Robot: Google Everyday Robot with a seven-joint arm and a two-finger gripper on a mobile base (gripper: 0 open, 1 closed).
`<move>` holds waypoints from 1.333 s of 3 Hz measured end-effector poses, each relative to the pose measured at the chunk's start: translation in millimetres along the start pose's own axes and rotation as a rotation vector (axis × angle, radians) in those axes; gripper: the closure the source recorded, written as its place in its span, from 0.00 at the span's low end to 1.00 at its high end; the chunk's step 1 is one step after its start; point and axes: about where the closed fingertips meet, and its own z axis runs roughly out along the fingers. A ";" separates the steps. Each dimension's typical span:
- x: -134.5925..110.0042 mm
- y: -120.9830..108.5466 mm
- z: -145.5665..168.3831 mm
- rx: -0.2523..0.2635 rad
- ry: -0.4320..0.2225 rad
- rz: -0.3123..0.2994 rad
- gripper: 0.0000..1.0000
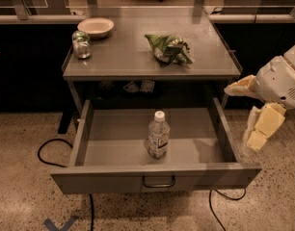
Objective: Pick blue plastic bottle from top drawer and place on counter
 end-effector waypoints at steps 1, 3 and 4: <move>0.0 0.0 0.0 0.000 0.000 0.000 0.00; -24.0 -24.1 15.7 0.175 -0.226 -0.110 0.00; -34.9 -33.2 9.9 0.235 -0.254 -0.185 0.00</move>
Offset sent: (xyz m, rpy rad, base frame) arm 0.0283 0.0241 -0.0047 0.1754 -0.3319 -0.0975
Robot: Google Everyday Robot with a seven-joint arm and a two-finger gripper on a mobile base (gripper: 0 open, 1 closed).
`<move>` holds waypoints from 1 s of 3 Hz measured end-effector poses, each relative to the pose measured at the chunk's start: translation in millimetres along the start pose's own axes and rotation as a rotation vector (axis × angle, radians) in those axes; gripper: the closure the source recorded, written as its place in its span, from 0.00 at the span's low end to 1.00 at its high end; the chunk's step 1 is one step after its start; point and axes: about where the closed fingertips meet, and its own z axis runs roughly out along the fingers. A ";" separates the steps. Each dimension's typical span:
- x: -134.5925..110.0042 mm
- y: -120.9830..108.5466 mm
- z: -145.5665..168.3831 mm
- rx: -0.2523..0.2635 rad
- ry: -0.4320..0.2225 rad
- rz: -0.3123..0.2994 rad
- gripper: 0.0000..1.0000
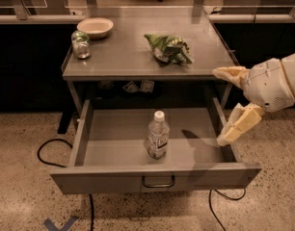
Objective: Pick blue plastic bottle from top drawer and place on counter
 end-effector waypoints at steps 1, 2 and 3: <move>0.1 0.1 0.1 -0.001 0.001 0.000 0.00; 6.6 7.4 24.5 -0.047 -0.052 0.023 0.00; 2.6 22.8 69.2 -0.124 -0.193 0.037 0.00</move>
Offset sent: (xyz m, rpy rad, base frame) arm -0.0008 0.0270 -0.0544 0.1314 0.1028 0.0620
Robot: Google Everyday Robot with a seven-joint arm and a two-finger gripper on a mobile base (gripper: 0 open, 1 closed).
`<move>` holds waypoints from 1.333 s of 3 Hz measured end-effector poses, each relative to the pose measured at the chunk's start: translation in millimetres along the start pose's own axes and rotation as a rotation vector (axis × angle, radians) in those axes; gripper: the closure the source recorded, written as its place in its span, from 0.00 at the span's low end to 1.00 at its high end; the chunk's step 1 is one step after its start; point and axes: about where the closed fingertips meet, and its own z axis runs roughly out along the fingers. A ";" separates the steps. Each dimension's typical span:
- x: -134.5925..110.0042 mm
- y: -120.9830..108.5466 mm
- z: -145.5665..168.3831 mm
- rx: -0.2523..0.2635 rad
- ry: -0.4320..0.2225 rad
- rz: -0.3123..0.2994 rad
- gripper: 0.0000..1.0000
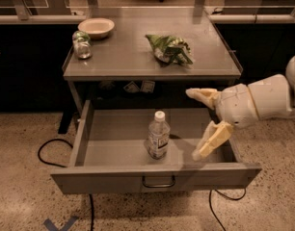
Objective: Pick blue plastic bottle from top drawer and place on counter
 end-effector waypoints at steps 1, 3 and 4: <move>-29.1 6.9 34.4 -0.051 -0.149 -0.049 0.00; -27.2 6.9 47.7 -0.036 -0.099 -0.038 0.00; -11.4 -2.9 78.8 -0.010 -0.065 -0.007 0.00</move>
Offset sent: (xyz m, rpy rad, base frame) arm -0.0039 0.0378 0.0034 0.1162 -0.0177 0.0721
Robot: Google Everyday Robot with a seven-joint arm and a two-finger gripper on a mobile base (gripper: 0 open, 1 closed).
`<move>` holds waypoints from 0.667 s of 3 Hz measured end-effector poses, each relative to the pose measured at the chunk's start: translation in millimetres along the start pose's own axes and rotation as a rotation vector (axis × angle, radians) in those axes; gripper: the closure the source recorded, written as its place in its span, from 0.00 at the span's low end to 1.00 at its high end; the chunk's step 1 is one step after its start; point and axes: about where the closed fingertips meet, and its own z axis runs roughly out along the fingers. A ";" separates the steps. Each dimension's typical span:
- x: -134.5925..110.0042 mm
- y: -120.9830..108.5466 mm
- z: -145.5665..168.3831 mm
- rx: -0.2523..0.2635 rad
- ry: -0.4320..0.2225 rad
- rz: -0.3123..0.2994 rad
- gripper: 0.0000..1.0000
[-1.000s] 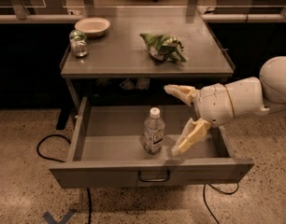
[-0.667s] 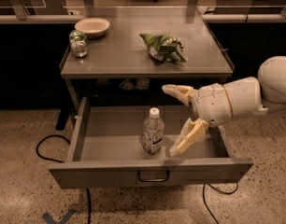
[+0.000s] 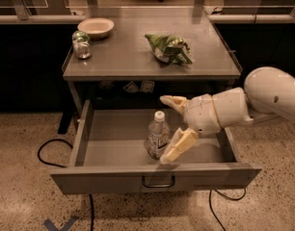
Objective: Pick blue plastic bottle from top drawer and place on counter
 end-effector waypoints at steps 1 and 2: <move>15.2 -24.2 29.0 0.059 -0.079 0.062 0.00; 19.5 -26.7 32.0 0.064 -0.081 0.072 0.00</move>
Offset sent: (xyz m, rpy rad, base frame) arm 0.0214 0.0126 -0.0182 0.0628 0.0105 -0.0552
